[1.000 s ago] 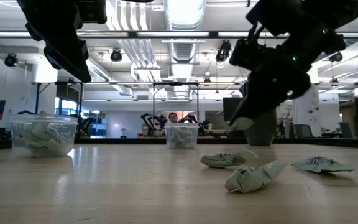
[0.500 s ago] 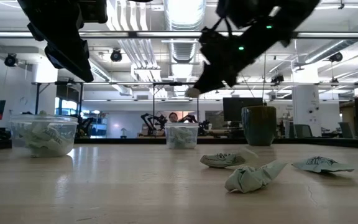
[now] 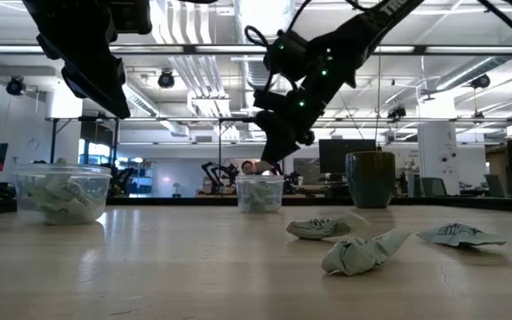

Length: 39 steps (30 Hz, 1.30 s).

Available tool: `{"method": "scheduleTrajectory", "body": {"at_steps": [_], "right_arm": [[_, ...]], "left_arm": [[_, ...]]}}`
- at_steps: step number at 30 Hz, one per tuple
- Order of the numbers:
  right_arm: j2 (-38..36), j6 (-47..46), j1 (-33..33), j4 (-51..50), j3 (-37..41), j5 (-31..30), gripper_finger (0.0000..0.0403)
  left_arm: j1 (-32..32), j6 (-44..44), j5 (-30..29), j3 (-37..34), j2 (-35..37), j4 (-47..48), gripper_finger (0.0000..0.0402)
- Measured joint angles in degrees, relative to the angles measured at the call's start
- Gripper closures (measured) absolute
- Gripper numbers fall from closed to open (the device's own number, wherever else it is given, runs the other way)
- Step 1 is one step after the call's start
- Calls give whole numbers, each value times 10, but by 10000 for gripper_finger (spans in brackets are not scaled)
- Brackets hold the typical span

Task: Pick and place Stevia / Truvia into bins
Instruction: Put the stevia packet into the top transparent container, then put the top stevia packet into the bottom transparent container

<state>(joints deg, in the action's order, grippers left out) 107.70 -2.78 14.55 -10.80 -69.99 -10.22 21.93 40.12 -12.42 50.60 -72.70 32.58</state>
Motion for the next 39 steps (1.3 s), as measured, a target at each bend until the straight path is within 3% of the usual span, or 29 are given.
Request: {"method": "scheduleTrajectory", "body": {"at_steps": [3,19,31,39], "right_arm": [[13,1,3,2,-9,26,394],[32,23,3,-4,-10,42,388],[22,29,3,-1,-10,63,286],[-35,39,2,1,-10,67,254]], "left_arm": [[0,0,0,-3,5,1,249],[0,-1,-14,-4,10,27,249],[0,-1,-15,-4,10,25,249],[-1,0,-15,-3,10,23,249]]}}
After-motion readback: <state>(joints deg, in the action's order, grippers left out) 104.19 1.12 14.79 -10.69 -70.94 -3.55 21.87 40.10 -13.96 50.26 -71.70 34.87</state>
